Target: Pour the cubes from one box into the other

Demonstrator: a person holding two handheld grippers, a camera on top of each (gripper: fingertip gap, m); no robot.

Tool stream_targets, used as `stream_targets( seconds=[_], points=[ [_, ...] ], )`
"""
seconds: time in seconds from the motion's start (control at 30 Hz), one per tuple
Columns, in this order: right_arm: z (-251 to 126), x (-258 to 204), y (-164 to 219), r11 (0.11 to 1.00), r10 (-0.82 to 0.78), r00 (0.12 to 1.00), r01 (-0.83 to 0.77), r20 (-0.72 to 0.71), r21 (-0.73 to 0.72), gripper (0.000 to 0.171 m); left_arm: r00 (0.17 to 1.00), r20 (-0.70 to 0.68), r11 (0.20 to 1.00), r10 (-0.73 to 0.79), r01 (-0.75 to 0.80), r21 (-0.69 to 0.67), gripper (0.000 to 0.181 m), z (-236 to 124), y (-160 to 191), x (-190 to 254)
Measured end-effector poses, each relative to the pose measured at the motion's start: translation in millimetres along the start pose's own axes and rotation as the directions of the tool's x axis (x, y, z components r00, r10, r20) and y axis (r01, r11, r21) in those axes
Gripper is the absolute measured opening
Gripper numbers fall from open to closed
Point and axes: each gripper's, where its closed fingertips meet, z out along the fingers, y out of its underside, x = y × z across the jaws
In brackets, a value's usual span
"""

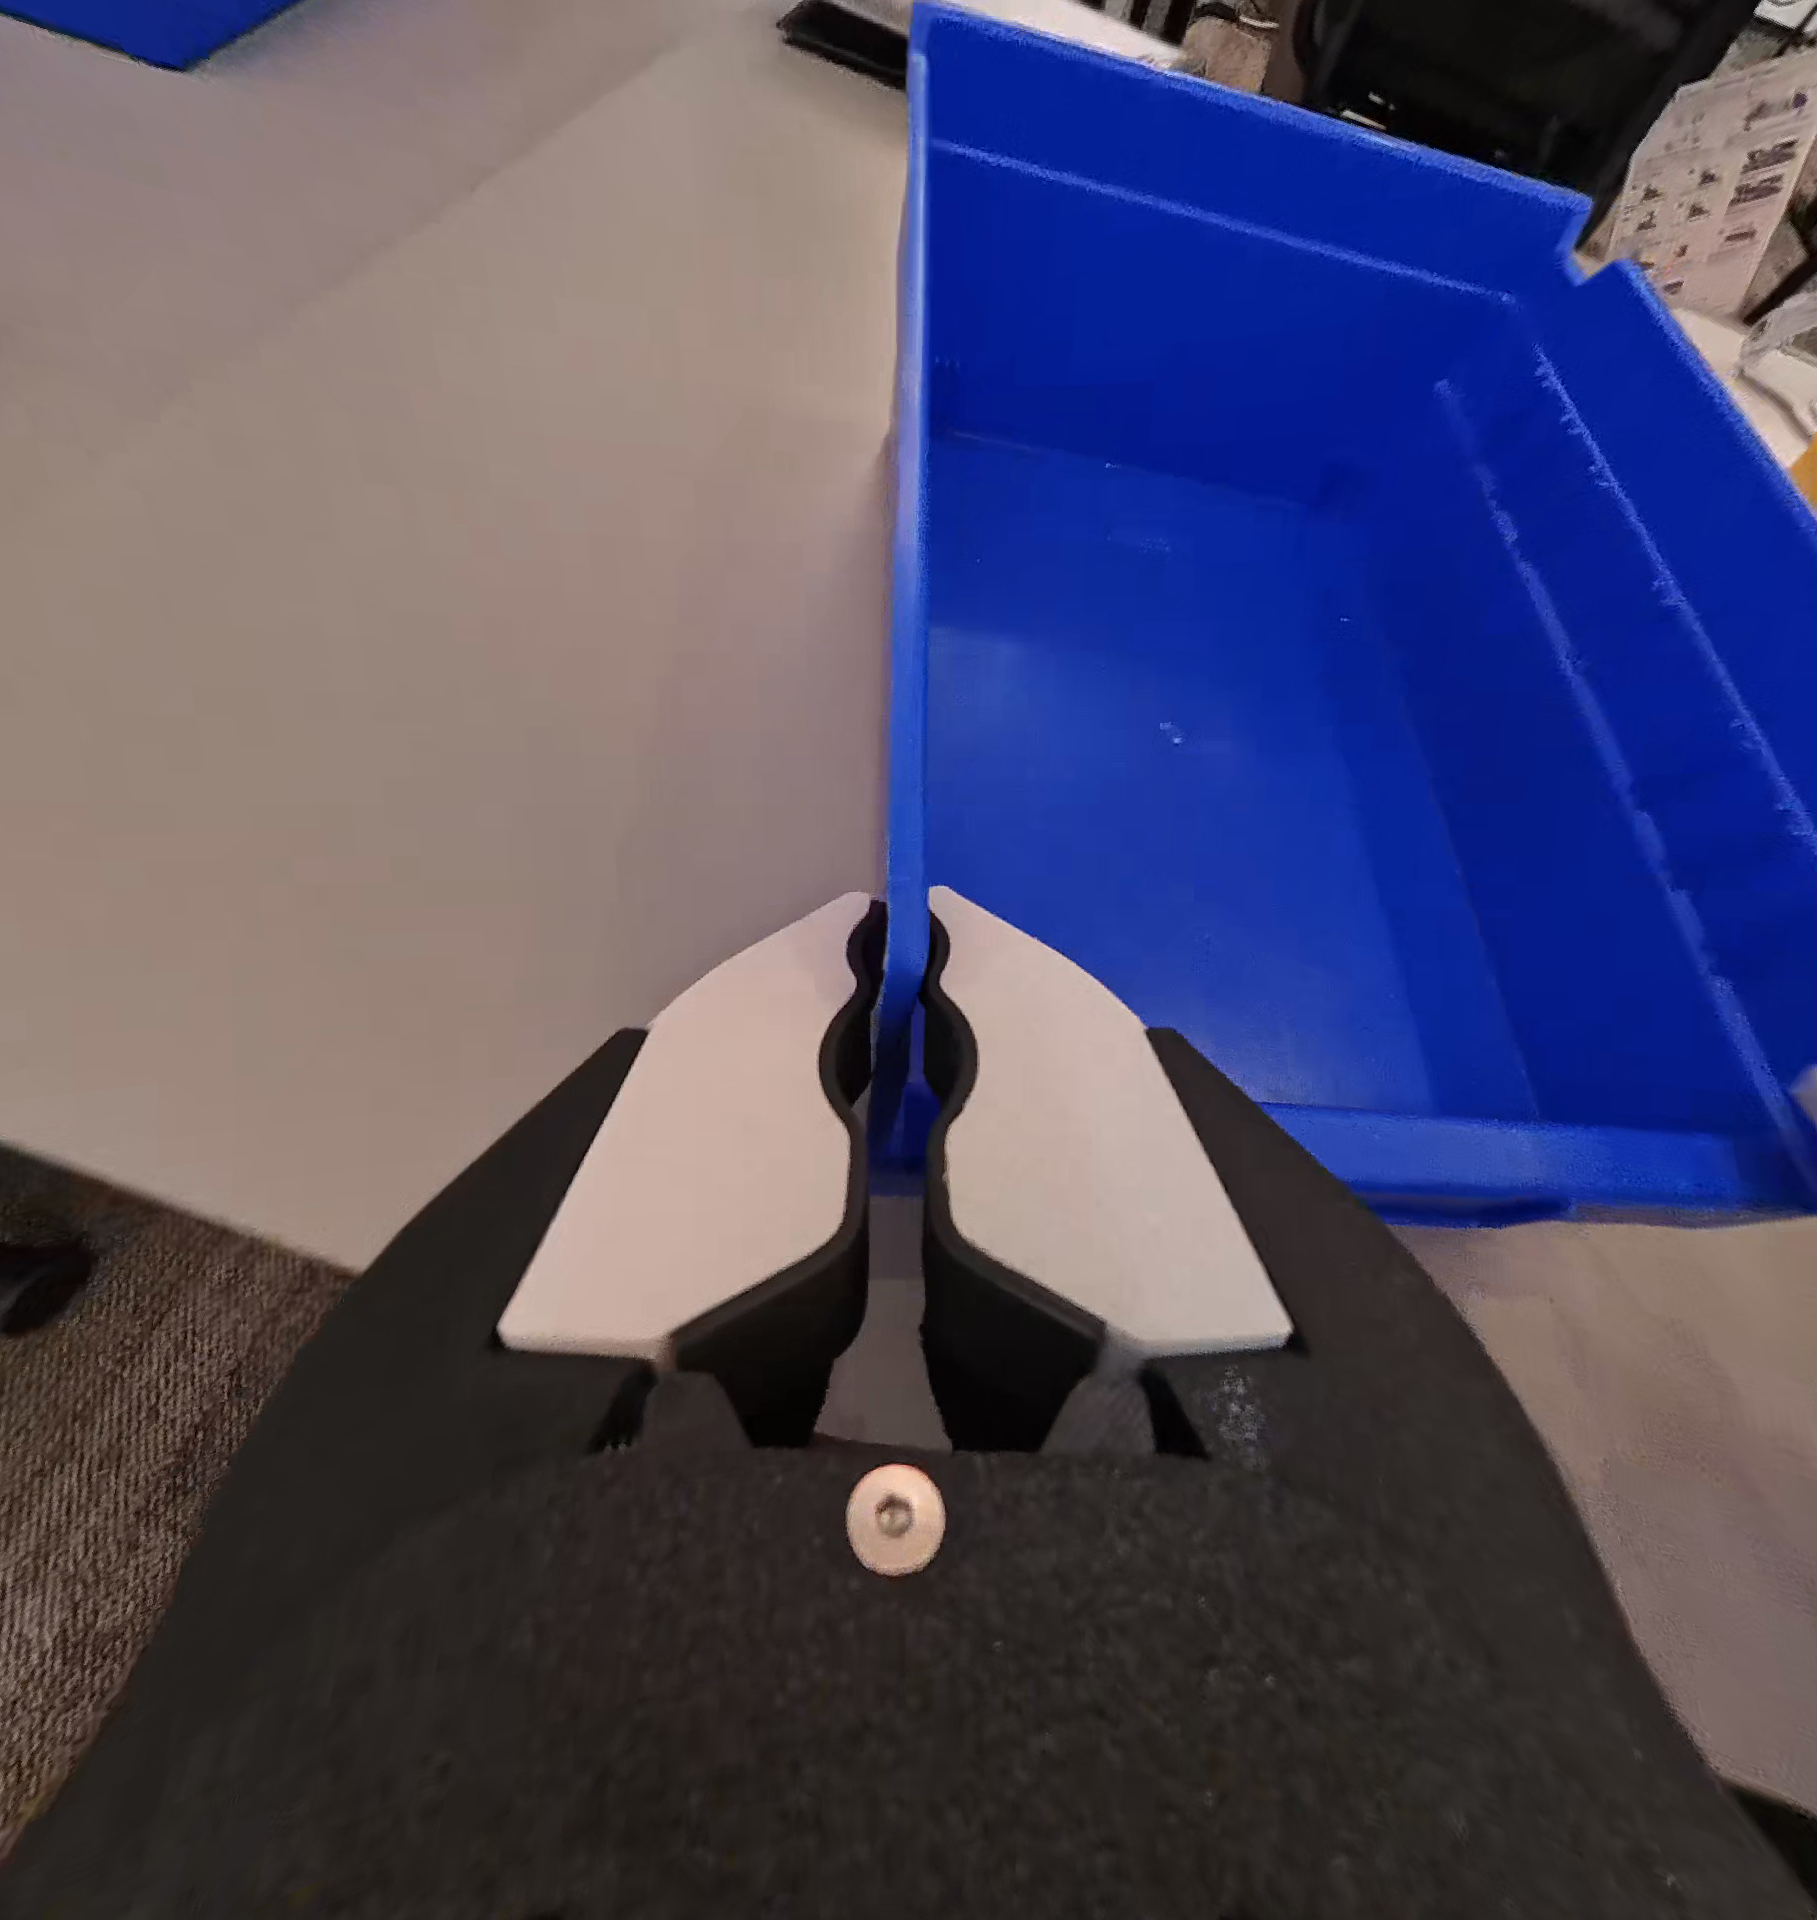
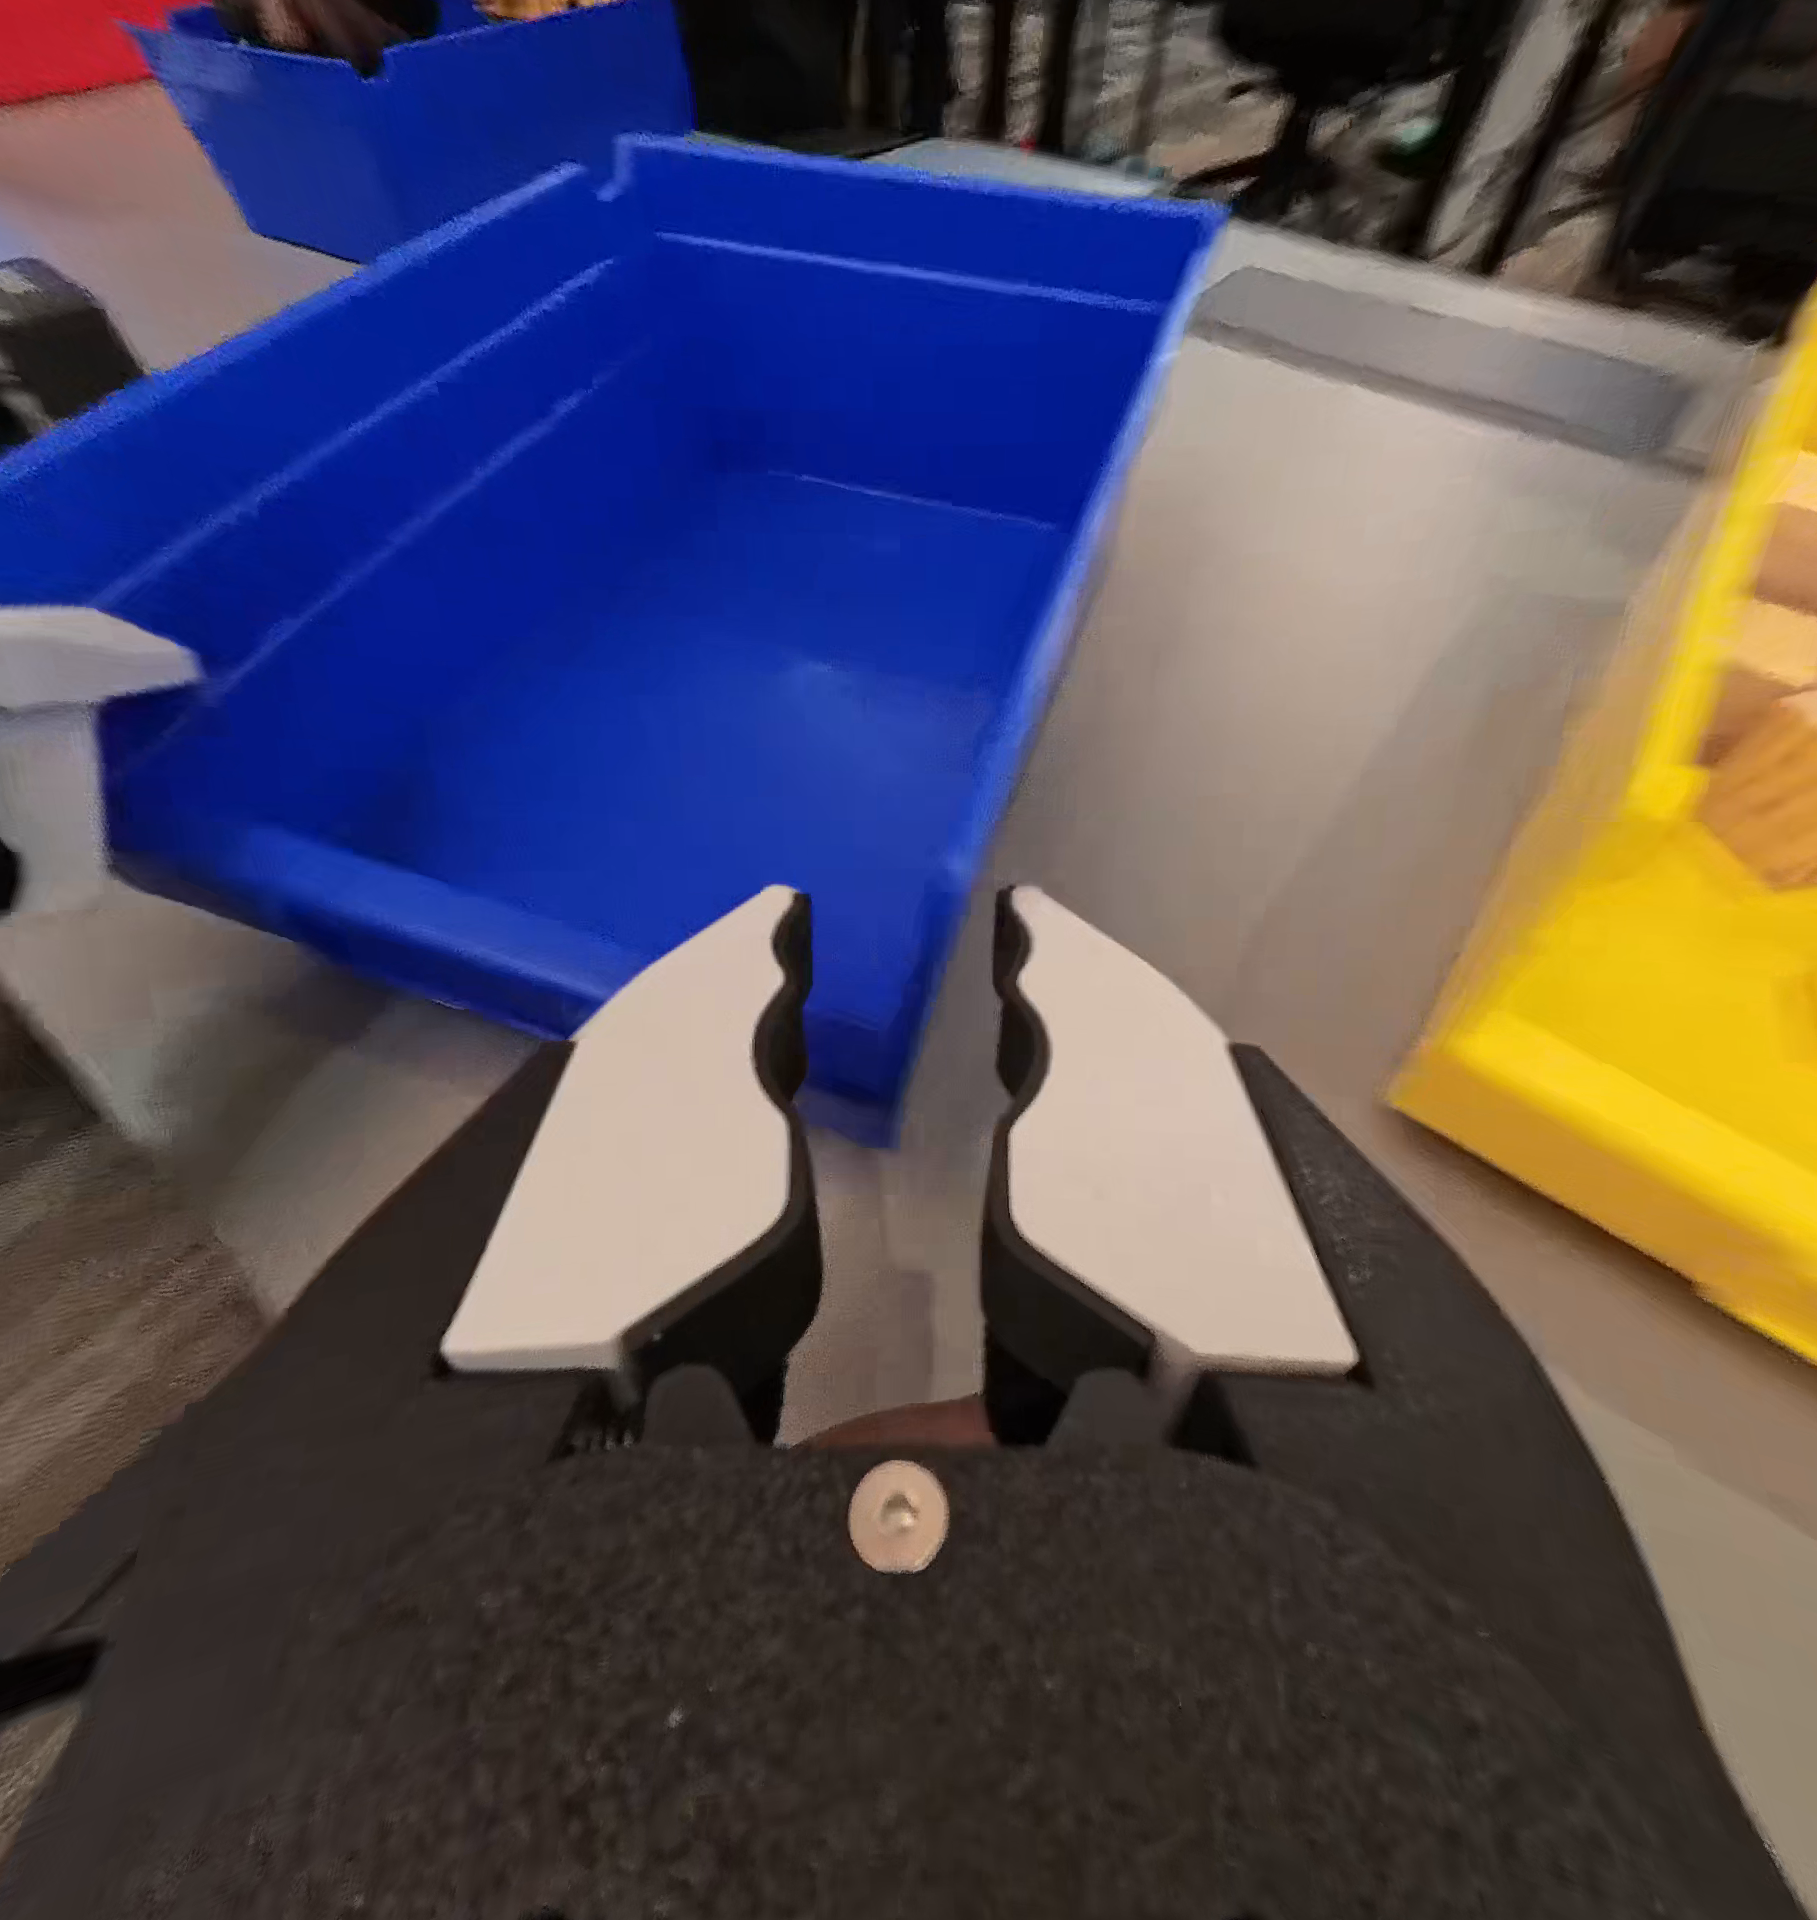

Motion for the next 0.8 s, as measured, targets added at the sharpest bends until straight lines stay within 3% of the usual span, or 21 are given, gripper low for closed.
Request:
stream_targets(
  seconds=[0.03,0.07,0.17,0.3,0.47,0.63,0.8],
  points=[
    [3.0,-5.0,1.7,1.000,0.015,1.000,-0.015,0.018,-0.015,0.026,1.000,0.009,1.000,0.006,-0.006,-0.001,0.005,-6.0,3.4,-1.2],
    [3.1,2.6,0.8,1.000,-0.015,0.999,0.014,-0.036,-0.017,0.007,1.000,0.023,1.000,0.021,-0.021,0.003,0.004,-10.8,5.8,-3.6],
    [-4.1,7.4,-9.7,0.999,0.015,0.999,-0.014,-0.040,0.032,0.005,1.000,-0.016,0.999,0.027,-0.026,0.029,0.005,-26.1,5.5,4.0],
    [-33.3,16.0,-40.2,0.988,-0.044,0.991,0.061,-0.125,0.138,0.004,0.999,-0.017,0.996,0.031,-0.029,0.081,0.004,-51.1,-9.8,22.1],
    [-89.2,45.6,-92.8,0.948,0.002,0.987,0.049,-0.158,0.314,0.004,0.994,-0.073,0.964,0.080,-0.059,0.261,0.004,-91.4,-62.4,72.3],
    [-176.3,123.7,-145.1,0.875,0.030,0.954,0.119,-0.297,0.469,0.005,0.961,-0.184,0.902,0.206,-0.113,0.416,0.004,-124.1,-118.8,180.3],
    [-253.5,260.4,-134.3,0.873,0.152,0.882,0.092,-0.446,0.479,0.004,0.878,-0.337,0.888,0.339,-0.180,0.424,0.005,-112.9,-122.4,344.1]
  ],
)
